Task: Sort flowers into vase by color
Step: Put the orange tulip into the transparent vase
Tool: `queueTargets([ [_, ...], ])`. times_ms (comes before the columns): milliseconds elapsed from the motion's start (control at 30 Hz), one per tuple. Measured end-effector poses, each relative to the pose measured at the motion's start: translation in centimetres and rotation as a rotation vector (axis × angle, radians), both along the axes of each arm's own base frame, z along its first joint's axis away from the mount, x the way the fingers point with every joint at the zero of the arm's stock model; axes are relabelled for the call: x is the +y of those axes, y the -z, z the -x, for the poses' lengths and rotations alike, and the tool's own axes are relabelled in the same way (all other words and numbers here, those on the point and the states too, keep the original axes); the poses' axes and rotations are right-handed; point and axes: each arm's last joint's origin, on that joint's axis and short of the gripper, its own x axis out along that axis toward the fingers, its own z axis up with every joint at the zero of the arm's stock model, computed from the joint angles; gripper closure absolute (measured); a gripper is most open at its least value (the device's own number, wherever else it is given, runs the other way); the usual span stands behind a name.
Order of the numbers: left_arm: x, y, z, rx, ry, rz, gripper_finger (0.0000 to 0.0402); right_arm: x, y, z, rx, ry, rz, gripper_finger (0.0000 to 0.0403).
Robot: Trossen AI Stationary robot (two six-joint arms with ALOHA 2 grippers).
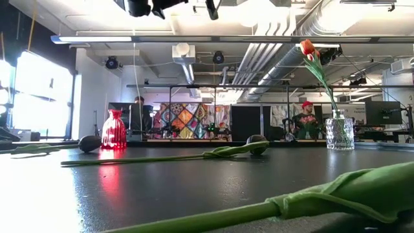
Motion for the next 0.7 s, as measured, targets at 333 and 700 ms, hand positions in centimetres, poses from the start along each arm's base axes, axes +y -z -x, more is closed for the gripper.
queueTargets([
  [333, 1.7, 0.1, 0.7, 0.024, 0.105, -0.013, 0.0401, -2.0, 1.0, -2.2, 0.012, 0.006, -0.001, 0.0248],
  [700, 2.9, 0.7, 0.8, 0.099, 0.065, -0.012, 0.0368, -2.5, 1.8, -2.7, 0.081, 0.059, 0.040, 0.0388],
])
